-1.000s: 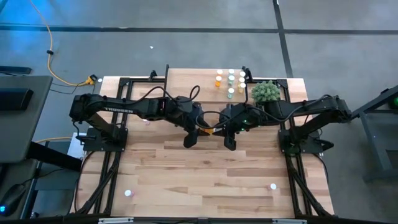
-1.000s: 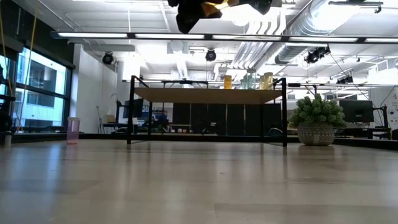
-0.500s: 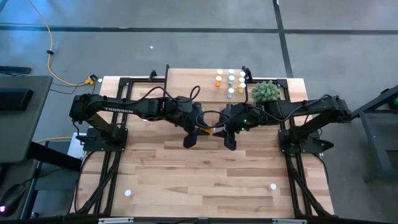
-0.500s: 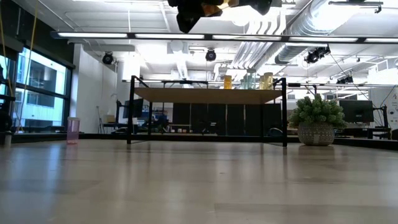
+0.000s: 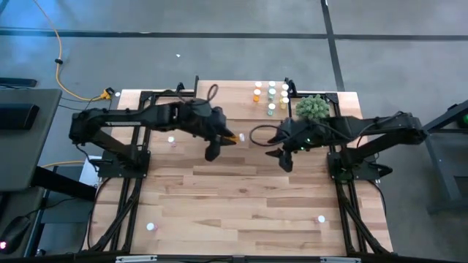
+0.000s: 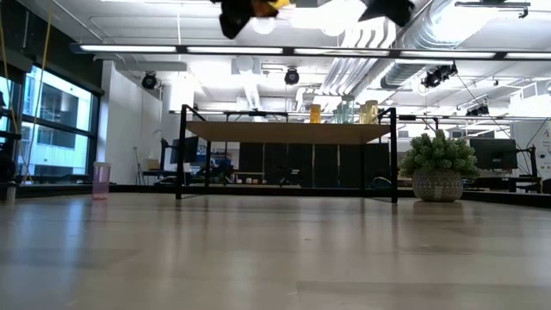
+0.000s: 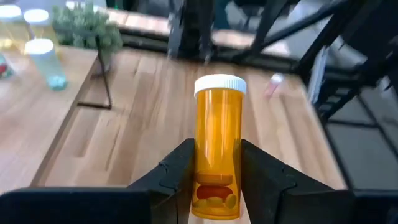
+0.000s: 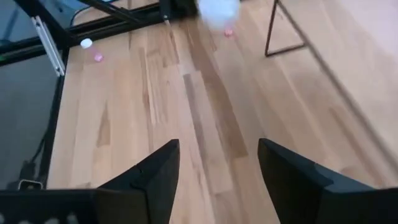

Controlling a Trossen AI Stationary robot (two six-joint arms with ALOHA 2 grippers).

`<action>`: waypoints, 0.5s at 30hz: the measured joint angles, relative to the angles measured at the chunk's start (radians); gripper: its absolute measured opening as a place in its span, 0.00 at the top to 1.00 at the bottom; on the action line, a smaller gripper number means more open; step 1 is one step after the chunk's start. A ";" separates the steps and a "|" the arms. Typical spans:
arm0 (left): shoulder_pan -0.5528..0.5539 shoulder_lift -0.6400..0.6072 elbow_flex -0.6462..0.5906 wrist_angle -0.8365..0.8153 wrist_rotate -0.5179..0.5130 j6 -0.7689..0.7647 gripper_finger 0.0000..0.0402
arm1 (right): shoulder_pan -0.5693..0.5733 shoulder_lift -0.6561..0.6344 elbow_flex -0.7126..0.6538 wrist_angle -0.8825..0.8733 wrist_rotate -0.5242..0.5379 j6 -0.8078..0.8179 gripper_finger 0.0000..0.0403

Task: Pick and place medicine bottles onto shelf by color
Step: Put the orange pill bottle onto the shelf aligned with the other orange pill bottles

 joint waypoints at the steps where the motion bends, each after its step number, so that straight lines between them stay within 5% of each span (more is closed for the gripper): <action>1: -0.001 -0.019 -0.027 0.043 0.002 -0.015 0.75 | 0.003 -0.027 -0.060 0.042 0.000 0.034 0.48; 9: -0.019 -0.103 -0.411 0.779 0.004 -0.291 0.75 | 0.033 -0.113 -0.512 0.926 0.023 0.249 0.48; 15: -0.045 -0.061 -0.539 1.103 -0.076 -0.402 0.75 | 0.023 0.001 -0.573 1.365 0.154 0.160 0.48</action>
